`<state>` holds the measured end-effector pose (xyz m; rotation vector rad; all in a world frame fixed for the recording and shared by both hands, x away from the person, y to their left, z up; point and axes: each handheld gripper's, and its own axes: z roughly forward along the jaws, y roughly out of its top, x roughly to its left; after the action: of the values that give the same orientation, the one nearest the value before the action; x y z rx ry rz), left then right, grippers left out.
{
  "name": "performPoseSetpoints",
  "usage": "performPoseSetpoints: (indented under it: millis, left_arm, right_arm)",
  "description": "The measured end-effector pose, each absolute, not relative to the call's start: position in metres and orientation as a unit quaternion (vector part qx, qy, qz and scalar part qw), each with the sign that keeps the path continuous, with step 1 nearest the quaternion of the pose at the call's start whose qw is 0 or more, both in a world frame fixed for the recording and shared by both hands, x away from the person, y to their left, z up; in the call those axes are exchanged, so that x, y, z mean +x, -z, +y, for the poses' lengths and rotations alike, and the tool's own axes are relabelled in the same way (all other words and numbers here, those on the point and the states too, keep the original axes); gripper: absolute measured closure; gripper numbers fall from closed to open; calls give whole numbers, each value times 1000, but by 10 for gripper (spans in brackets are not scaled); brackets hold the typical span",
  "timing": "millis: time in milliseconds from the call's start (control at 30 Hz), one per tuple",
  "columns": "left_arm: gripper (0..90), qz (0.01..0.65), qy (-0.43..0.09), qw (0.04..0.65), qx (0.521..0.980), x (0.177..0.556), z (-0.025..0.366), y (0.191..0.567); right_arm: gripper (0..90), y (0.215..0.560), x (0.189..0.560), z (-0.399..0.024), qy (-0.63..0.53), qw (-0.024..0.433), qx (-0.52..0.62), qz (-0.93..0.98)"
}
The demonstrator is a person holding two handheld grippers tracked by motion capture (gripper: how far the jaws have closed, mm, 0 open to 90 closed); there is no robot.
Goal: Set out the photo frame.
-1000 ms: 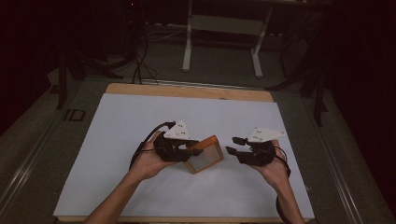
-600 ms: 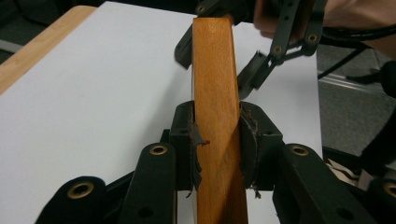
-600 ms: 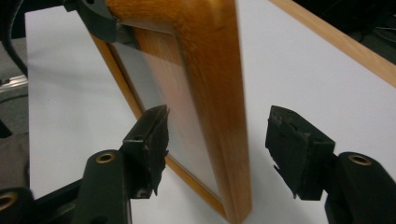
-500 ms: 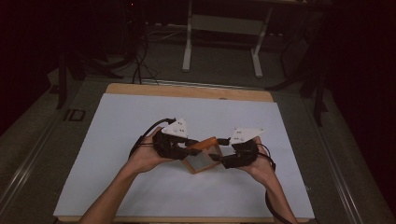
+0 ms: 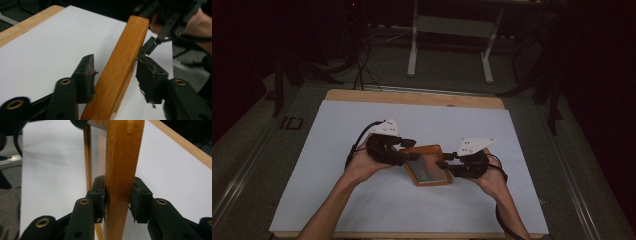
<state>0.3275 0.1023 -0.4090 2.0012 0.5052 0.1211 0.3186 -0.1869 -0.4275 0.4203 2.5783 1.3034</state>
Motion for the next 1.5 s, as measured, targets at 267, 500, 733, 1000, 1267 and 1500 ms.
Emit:
performPoseSetpoints:
  millis: [267,500,733,1000,1267,1500]
  left_arm:
    - [420,248,-43,542,802,319,125,424]
    - [388,256,-50,548,795,314,125,447]
    - [462,252,-28,530,809,316,110,476]
    - [574,237,-30,512,825,316,97,489]
    - [623,222,-37,509,831,317,94,488]
    - [660,204,-56,498,841,312,90,485]
  right_arm:
    - [679,431,318,-196,-444,104,149,877]
    - [678,433,312,-196,-448,115,151,874]
    - [679,437,311,-200,-461,115,157,866]
    - [679,442,309,-206,-472,111,161,859]
    - [679,443,311,-210,-473,106,159,860]
    - [660,447,311,-215,-475,104,163,858]
